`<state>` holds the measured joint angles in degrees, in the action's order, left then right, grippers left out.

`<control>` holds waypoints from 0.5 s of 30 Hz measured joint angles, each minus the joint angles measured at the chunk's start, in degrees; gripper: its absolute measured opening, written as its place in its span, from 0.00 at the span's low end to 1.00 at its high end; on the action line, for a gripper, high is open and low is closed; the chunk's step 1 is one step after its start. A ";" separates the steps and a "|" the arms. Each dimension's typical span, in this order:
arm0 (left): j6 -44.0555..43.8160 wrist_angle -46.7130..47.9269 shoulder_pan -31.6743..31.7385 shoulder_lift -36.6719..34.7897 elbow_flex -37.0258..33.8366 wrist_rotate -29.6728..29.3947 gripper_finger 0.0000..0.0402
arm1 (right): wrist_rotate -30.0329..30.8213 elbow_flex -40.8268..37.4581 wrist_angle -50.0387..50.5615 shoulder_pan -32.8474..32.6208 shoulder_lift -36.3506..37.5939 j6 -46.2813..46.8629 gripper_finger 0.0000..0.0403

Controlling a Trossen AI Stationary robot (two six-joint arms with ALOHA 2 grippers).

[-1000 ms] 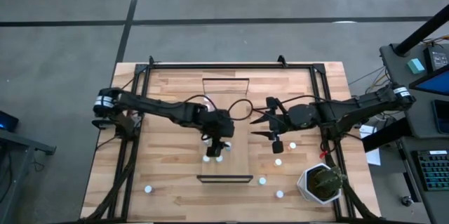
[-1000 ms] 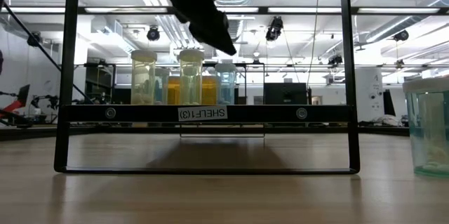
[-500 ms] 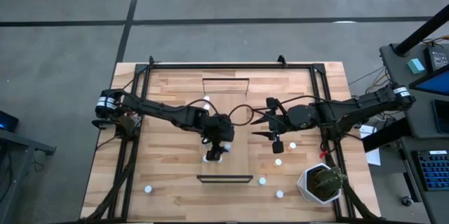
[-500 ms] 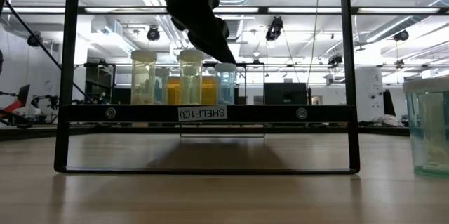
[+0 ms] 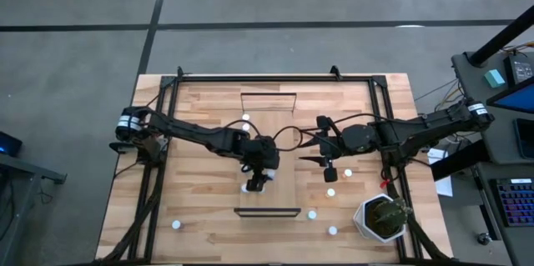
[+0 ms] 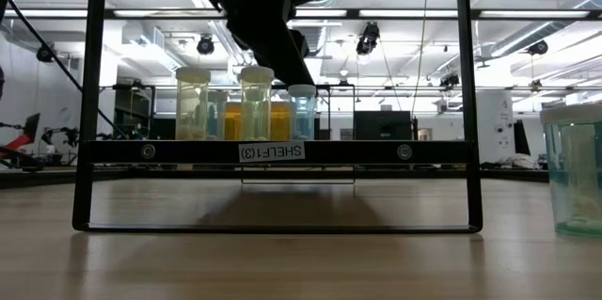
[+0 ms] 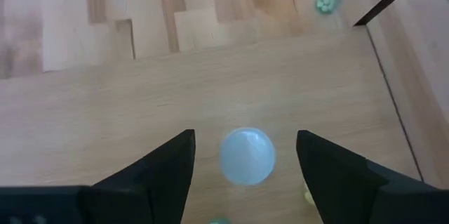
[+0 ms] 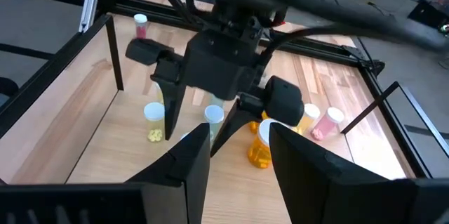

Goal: Pick and place medicine bottles onto shelf by color
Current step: Put the blue pill bottle on the shelf

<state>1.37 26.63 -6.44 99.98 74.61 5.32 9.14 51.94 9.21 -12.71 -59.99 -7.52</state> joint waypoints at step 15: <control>-0.02 -0.32 0.02 0.18 -0.02 -0.04 0.40 | -0.01 0.00 0.81 0.00 0.00 -0.06 0.34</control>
<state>1.34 26.31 -6.42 100.16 74.59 5.28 9.13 51.94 10.02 -12.71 -59.99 -7.57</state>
